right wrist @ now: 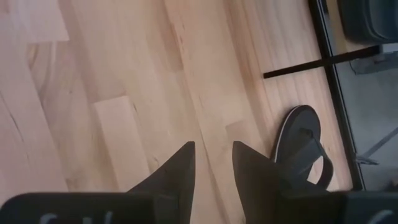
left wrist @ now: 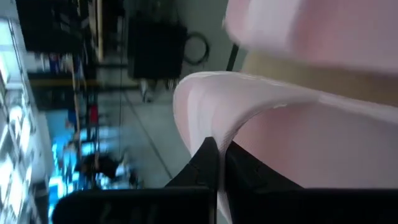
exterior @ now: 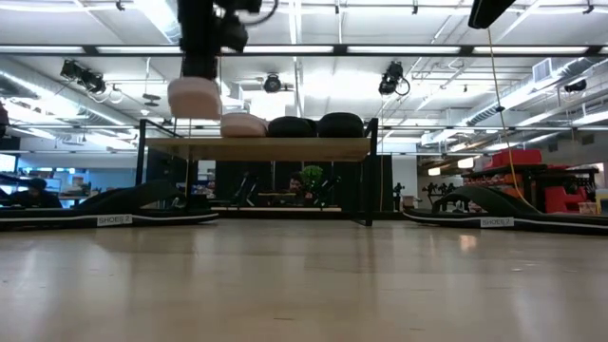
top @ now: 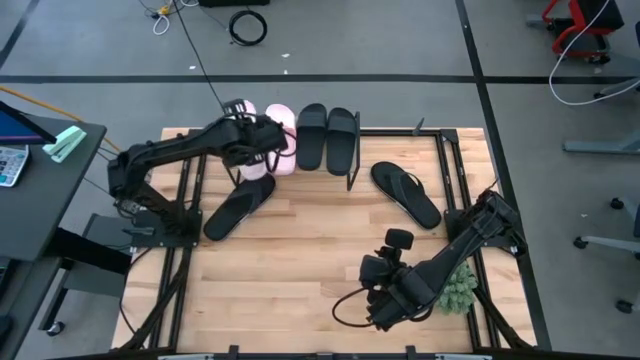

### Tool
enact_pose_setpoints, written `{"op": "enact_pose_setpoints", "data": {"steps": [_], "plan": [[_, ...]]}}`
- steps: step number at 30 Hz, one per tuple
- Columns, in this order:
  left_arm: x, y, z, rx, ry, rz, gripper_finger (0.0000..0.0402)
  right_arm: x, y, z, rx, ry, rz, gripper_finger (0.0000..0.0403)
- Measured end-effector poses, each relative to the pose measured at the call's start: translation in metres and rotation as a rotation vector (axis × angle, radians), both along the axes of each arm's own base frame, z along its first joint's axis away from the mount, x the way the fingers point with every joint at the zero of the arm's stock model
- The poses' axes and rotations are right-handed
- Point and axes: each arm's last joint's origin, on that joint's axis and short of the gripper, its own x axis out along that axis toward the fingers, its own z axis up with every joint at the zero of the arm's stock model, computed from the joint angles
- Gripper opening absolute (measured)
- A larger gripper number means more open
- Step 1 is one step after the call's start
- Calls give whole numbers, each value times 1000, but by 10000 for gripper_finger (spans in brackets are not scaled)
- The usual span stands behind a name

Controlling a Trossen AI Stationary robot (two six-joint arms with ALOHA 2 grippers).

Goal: Pick and place slides into the shelf
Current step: Put the pink slipper on the shelf

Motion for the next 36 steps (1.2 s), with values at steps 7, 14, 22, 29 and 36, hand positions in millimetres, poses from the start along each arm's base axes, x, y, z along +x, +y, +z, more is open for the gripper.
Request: {"op": "enact_pose_setpoints", "data": {"steps": [7, 14, 22, 29, 36], "plan": [[-10, 31, -27, -2, 73, 57, 12, -2, 2, 0, 1, 2, 8, 113], [3, 37, -31, 44, 64, -34, 12, -1, 2, 0, 0, 3, 8, 113], [3, 36, -33, -26, 62, -69, 17, -1, 2, 0, 0, 3, 9, 113], [-6, 37, -37, -64, 69, -7, 47, -1, 2, 0, 0, 4, 9, 113], [-16, 33, -40, -109, 152, 20, 88, -1, 2, 0, 0, 5, 9, 113]]}}
